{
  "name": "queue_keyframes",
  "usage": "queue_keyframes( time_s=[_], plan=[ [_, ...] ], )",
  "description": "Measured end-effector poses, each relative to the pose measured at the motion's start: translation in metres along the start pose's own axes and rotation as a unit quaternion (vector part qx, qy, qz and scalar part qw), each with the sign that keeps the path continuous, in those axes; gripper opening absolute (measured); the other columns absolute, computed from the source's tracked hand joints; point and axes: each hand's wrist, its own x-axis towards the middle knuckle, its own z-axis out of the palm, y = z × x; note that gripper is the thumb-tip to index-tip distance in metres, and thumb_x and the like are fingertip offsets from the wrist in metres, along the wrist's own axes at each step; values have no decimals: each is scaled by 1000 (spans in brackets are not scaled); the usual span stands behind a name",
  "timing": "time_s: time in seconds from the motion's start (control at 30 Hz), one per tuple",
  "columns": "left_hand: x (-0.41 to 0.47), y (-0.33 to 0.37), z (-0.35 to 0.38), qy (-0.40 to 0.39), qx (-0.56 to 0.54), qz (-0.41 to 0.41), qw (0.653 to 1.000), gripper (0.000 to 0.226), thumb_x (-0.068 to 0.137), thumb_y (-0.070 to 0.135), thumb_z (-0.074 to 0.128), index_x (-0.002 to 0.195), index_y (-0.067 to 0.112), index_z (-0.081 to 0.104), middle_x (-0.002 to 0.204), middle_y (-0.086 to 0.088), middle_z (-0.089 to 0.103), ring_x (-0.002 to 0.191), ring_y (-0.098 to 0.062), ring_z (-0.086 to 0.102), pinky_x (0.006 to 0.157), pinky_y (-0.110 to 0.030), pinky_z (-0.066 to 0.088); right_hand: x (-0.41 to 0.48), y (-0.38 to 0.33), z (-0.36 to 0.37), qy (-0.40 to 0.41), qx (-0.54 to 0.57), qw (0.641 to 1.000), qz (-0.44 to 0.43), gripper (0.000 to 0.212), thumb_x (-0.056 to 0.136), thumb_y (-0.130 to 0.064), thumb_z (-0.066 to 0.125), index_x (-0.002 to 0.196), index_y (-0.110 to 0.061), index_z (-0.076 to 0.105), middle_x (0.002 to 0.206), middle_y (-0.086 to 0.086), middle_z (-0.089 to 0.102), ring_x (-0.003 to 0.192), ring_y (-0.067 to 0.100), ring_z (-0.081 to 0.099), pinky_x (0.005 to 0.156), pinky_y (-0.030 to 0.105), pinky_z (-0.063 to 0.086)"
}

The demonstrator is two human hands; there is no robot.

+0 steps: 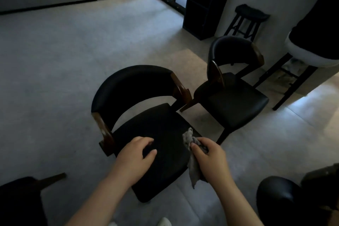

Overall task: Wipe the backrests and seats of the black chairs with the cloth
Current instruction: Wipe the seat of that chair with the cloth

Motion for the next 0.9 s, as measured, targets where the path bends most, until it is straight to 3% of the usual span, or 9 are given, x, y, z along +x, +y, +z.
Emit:
queue_keyframes(
  time_s=[0.13,0.27,0.43,0.53,0.63,0.77,0.9],
  plan=[
    [-9,-34,-16,2,-12,-43,999,41,95,34,58,134,25,54,117,16,48,106,-1,50,91,-19,43,3,-13,29,-43,-33,999,-9,12,94,-27,61,90,-37,65,80,-8,64,72,7,61,64,27,53],
    [-26,-77,-36,10,-21,-90,996,40,95,34,58,134,25,53,127,8,52,110,-4,50,93,-20,41,6,-21,74,-88,-72,994,0,14,95,-31,59,106,-32,67,93,-8,63,82,6,61,68,23,50],
    [-60,-132,-69,26,-44,-132,990,39,97,35,56,134,23,53,126,8,53,107,-2,48,89,-16,36,-1,-48,138,-152,-110,982,-2,16,95,-34,57,110,-34,65,100,-9,60,87,4,58,71,21,49],
    [-85,-167,-86,45,-60,-167,983,39,96,36,56,133,23,54,123,10,53,106,0,48,88,-14,35,-10,-71,174,-193,-123,973,-15,13,96,-32,57,107,-34,65,99,-7,61,86,5,59,74,24,52],
    [-109,-198,-103,65,-70,-200,975,37,96,35,56,132,23,54,121,10,52,106,-1,48,88,-15,35,-21,-95,208,-234,-132,963,-36,9,97,-30,56,98,-32,65,93,-7,63,83,6,60,68,19,49],
    [-142,-233,-126,87,-92,-239,963,37,96,34,58,131,22,55,122,8,54,106,-3,50,90,-17,39,-37,-122,257,-269,-136,951,-64,15,96,-32,57,108,-31,66,102,-8,63,90,5,60,75,22,50],
    [-171,-258,-144,92,-121,-270,951,37,95,35,58,131,25,54,121,10,53,105,-2,51,90,-19,43,-55,-146,296,-297,-152,937,-104,12,96,-31,57,104,-30,67,98,-8,64,85,5,61,77,24,51]
  ],
)
